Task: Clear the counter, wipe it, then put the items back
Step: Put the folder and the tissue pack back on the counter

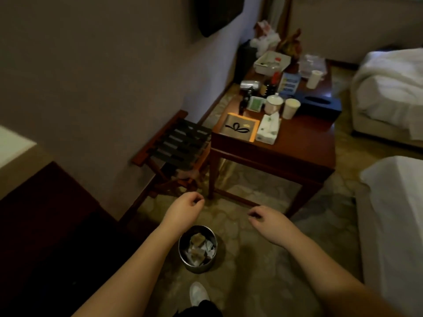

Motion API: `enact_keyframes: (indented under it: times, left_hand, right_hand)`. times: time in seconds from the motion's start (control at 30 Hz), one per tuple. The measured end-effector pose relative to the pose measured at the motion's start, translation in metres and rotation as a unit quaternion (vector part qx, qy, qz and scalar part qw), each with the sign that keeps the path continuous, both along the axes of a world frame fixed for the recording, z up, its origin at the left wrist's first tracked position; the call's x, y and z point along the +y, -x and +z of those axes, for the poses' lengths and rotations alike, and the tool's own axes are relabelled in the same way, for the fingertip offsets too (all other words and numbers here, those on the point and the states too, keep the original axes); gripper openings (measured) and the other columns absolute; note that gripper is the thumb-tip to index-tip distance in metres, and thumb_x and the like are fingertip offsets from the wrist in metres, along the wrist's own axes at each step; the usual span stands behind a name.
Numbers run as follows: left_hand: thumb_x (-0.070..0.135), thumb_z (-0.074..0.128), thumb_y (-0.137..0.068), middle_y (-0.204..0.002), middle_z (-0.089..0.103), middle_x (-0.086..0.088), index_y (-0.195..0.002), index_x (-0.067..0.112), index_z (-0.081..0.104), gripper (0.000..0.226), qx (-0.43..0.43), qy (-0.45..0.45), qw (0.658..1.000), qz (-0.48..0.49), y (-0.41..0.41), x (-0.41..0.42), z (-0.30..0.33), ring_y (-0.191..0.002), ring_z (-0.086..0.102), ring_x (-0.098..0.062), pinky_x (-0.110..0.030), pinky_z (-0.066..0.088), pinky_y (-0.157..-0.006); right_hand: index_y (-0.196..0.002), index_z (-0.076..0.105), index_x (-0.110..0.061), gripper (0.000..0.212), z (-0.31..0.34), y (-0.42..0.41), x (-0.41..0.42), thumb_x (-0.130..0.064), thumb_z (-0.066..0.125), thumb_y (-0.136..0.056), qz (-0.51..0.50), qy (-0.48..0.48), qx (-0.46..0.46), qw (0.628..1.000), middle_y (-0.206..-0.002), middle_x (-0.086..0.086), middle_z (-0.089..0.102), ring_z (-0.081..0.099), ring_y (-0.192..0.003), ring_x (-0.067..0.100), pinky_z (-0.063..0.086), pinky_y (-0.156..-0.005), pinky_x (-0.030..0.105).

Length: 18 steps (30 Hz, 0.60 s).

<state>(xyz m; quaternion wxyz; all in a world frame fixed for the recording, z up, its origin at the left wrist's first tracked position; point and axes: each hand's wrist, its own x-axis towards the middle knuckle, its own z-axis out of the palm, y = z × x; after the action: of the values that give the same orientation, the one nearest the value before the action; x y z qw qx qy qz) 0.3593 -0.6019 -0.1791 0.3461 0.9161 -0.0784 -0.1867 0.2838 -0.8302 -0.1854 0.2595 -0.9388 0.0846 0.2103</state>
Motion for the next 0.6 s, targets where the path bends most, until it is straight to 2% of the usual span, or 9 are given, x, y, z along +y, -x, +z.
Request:
enact_keyframes:
  times: [0.13,0.23,0.3,0.43,0.53,0.6]
  left_hand:
    - [0.033,0.05,-0.099,-0.104,0.062,0.007,-0.113,0.024,0.065,0.022,0.014,0.002,0.999,-0.037,-0.052,-0.033,-0.02,-0.076,0.057,-0.007,-0.024,0.042,-0.058]
    - [0.033,0.049,-0.098,-0.097,0.064,0.007,-0.111,0.024,0.065,0.021,0.014,0.0,0.998,-0.065,-0.091,-0.057,-0.025,-0.074,0.059,-0.008,-0.025,0.043,-0.058]
    - [0.031,0.049,-0.099,-0.09,0.064,0.006,-0.11,0.024,0.065,0.021,0.019,-0.002,0.996,-0.085,-0.115,-0.073,-0.023,-0.07,0.06,-0.011,-0.027,0.045,-0.056]
    - [0.03,0.05,-0.098,-0.09,0.065,0.005,-0.107,0.025,0.065,0.018,0.018,0.002,0.996,-0.092,-0.164,-0.101,-0.016,-0.077,0.065,-0.015,-0.038,0.058,-0.071]
    - [0.029,0.052,-0.098,-0.09,0.067,0.003,-0.102,0.026,0.065,0.015,0.025,0.01,0.998,-0.062,-0.198,-0.122,-0.011,-0.079,0.066,-0.015,-0.038,0.059,-0.075]
    - [0.028,0.052,-0.098,-0.091,0.068,0.002,-0.104,0.026,0.064,0.014,0.038,0.019,0.998,-0.043,-0.218,-0.132,-0.011,-0.079,0.067,-0.015,-0.038,0.059,-0.076]
  right_hand:
    - [-0.126,0.059,-0.022,0.033,-0.013,-0.033,-0.032,-0.036,0.048,-0.098,-0.044,0.011,0.023,0.999,-0.125,-0.004,0.058,0.055,-0.11,0.011,0.043,-0.09,0.022]
    - [-0.122,0.061,-0.022,0.03,-0.018,-0.062,-0.057,-0.035,0.05,-0.097,-0.097,0.01,0.027,0.995,-0.119,-0.002,0.062,0.058,-0.103,0.011,0.044,-0.085,0.02]
    - [-0.12,0.062,-0.022,0.029,-0.017,-0.079,-0.076,-0.035,0.05,-0.097,-0.146,0.0,0.027,0.989,-0.113,-0.003,0.064,0.061,-0.098,0.012,0.049,-0.084,0.026]
    - [-0.119,0.061,-0.023,0.027,-0.01,-0.11,-0.112,-0.034,0.05,-0.097,-0.221,-0.018,-0.003,0.975,-0.096,-0.007,0.064,0.063,-0.082,0.012,0.053,-0.075,0.031]
    - [-0.119,0.06,-0.021,0.026,-0.01,-0.129,-0.136,-0.032,0.049,-0.099,-0.251,-0.032,-0.011,0.967,-0.087,-0.009,0.059,0.053,-0.067,0.005,0.038,-0.055,0.019]
    - [-0.12,0.059,-0.021,0.026,-0.013,-0.142,-0.149,-0.032,0.048,-0.099,-0.266,-0.041,-0.014,0.963,-0.091,-0.008,0.059,0.051,-0.068,0.004,0.035,-0.056,0.017]
